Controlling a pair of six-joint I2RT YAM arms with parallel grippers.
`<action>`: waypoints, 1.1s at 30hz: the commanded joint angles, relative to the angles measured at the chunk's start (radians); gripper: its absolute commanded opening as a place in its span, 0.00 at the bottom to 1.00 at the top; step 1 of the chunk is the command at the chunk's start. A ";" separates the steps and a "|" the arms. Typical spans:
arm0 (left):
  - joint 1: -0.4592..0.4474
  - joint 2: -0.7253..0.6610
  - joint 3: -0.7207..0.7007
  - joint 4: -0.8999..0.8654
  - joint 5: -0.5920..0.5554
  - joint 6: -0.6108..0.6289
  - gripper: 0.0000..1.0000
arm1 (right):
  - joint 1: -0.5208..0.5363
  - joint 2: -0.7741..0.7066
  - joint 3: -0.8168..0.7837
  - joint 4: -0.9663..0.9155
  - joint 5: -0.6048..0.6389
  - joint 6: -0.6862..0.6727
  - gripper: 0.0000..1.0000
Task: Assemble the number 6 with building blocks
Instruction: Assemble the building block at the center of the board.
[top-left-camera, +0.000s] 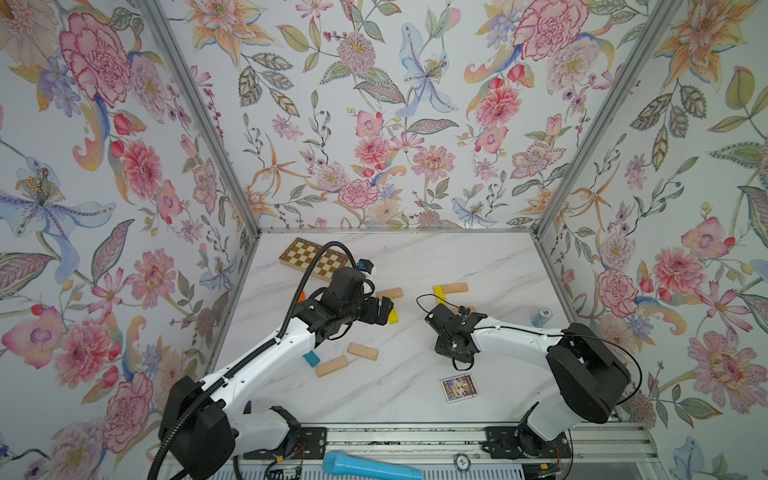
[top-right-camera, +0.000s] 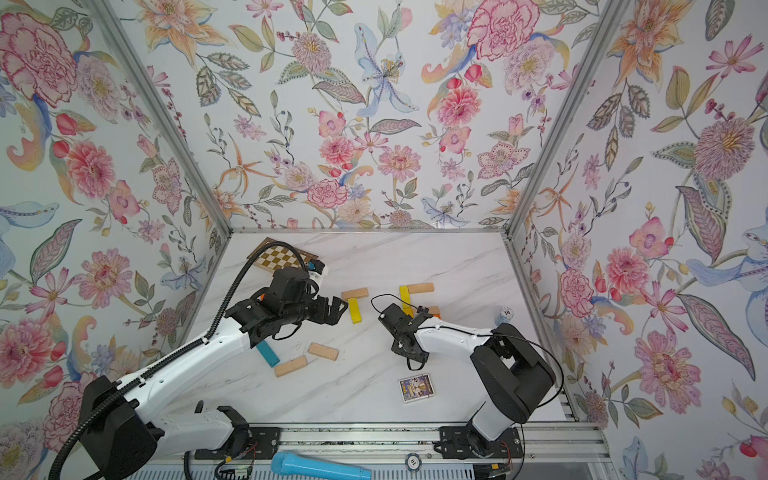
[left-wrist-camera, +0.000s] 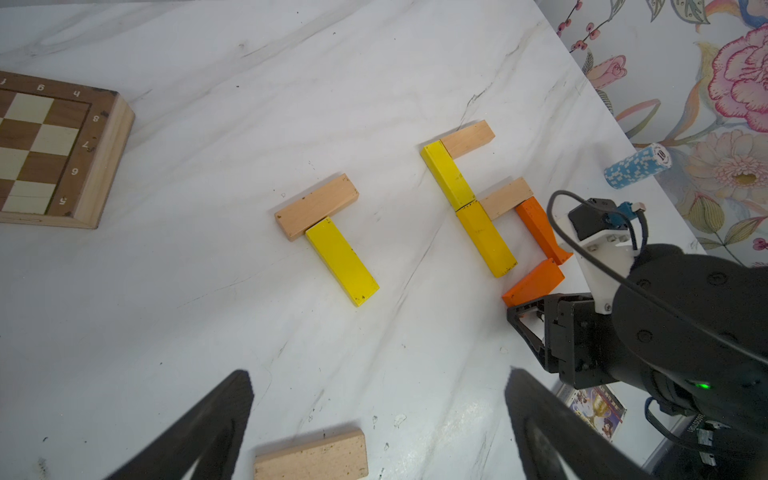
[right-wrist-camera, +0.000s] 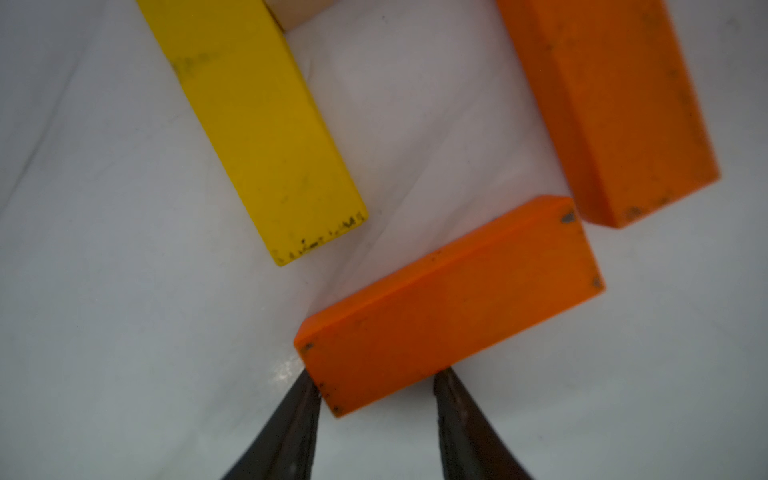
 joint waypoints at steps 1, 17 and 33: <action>0.014 0.004 -0.016 0.016 0.018 0.000 0.98 | -0.011 0.025 0.010 -0.006 -0.002 -0.023 0.46; 0.021 0.004 -0.023 0.030 0.038 -0.007 0.97 | -0.014 0.038 0.028 -0.006 -0.016 -0.077 0.44; 0.024 0.007 -0.022 0.019 0.024 0.008 0.99 | -0.009 -0.102 -0.034 -0.006 0.007 -0.184 0.55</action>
